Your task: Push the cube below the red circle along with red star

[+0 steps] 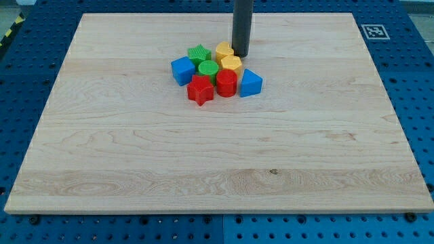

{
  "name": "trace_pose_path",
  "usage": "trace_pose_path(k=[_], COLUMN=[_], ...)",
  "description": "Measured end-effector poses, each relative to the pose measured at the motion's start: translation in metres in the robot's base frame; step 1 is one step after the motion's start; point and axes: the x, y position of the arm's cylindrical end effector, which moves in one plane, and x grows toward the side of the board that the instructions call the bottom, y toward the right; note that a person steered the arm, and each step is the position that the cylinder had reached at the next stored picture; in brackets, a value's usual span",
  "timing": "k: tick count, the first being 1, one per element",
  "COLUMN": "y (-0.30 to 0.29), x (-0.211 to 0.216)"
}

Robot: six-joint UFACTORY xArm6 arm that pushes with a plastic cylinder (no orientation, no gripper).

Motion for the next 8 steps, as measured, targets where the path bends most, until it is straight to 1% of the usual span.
trace_pose_path(k=[1,2,3,4,5,6,8], y=[-0.001,-0.023,-0.070,-0.120,-0.130,-0.126,-0.119], x=[0.000,-0.034,-0.045,-0.025,0.012,0.048,0.086])
